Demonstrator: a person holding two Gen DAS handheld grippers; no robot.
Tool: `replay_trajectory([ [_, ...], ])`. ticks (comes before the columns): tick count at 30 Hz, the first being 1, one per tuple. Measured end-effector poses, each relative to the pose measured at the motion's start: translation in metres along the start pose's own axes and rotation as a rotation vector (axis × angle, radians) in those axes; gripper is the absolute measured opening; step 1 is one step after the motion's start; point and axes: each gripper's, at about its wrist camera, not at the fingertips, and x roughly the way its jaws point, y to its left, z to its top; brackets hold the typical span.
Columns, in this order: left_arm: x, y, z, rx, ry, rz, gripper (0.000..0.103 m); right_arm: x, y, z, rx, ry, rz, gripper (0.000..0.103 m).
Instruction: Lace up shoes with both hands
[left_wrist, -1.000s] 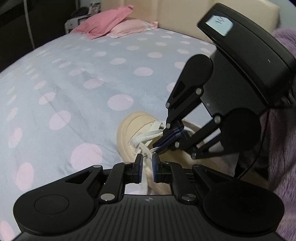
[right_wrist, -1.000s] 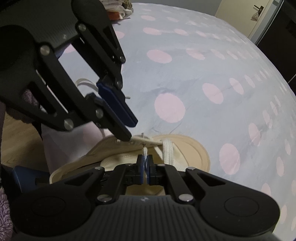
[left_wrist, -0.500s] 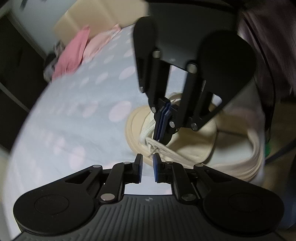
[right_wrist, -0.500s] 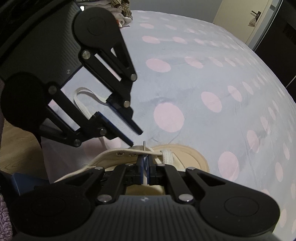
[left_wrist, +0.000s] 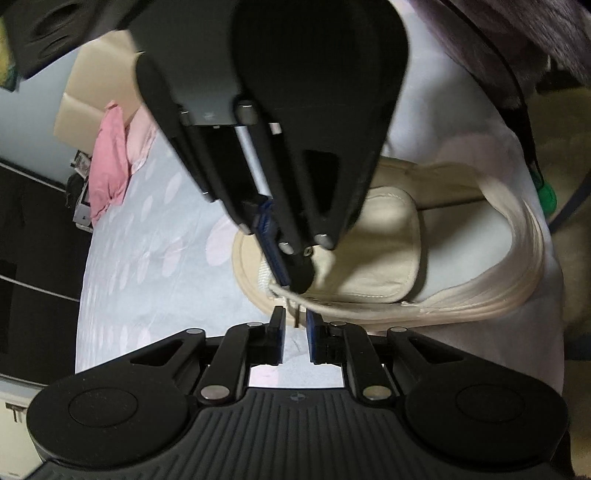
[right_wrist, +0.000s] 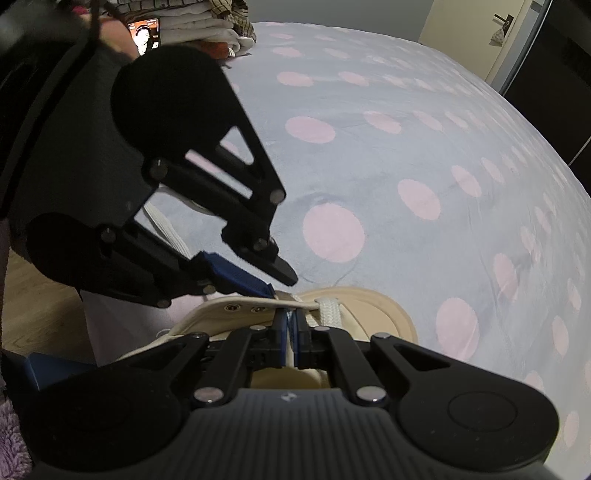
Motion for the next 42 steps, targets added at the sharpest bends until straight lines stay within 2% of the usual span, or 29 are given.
replay_trajectory([
  [2, 0.003, -0.001, 0.001, 0.002, 0.007, 0.000, 0.010, 0.000, 0.001, 0.002, -0.001, 0.000, 0.001, 0.004],
  [5, 0.005, 0.001, 0.001, -0.023, 0.016, -0.005, 0.001, -0.008, 0.006, 0.001, 0.013, 0.005, -0.004, 0.004],
  [9, 0.004, 0.007, 0.000, -0.073, 0.025, -0.006, 0.001, -0.016, 0.009, 0.000, 0.031, 0.003, -0.005, 0.006],
  [10, 0.003, 0.010, 0.000, -0.086, 0.026, -0.006, 0.001, -0.015, 0.009, 0.001, 0.033, 0.004, -0.002, 0.010],
  [11, 0.002, 0.012, -0.001, -0.101, 0.025, -0.007, 0.001, -0.015, 0.009, 0.002, 0.031, 0.001, -0.007, 0.020],
  [13, 0.000, 0.020, -0.001, -0.129, 0.023, -0.011, 0.001, -0.015, 0.008, 0.004, 0.025, -0.004, -0.020, 0.031],
  [16, -0.003, 0.033, -0.003, -0.183, 0.026, -0.011, 0.001, -0.018, 0.008, 0.006, 0.016, -0.009, -0.039, 0.032],
  [20, -0.015, 0.044, -0.006, -0.254, 0.020, -0.010, 0.001, -0.019, 0.003, 0.007, 0.024, -0.004, -0.069, 0.039],
  [25, -0.036, 0.055, -0.014, -0.337, 0.006, -0.026, 0.001, -0.020, -0.010, -0.001, 0.079, 0.013, -0.139, 0.040],
  [29, -0.058, 0.051, -0.024, -0.338, 0.051, -0.038, 0.001, -0.021, -0.035, -0.007, 0.199, 0.005, -0.151, 0.047],
  [33, -0.086, 0.048, -0.034, -0.364, 0.103, -0.036, 0.001, -0.031, -0.045, -0.010, 0.288, -0.021, -0.150, 0.048],
  [37, -0.113, 0.050, -0.045, -0.396, 0.152, -0.036, 0.001, -0.060, -0.025, -0.038, 0.322, -0.023, -0.198, 0.049],
  [42, -0.144, 0.049, -0.058, -0.432, 0.218, -0.034, 0.001, -0.095, -0.013, -0.070, 0.403, -0.039, -0.236, 0.059],
])
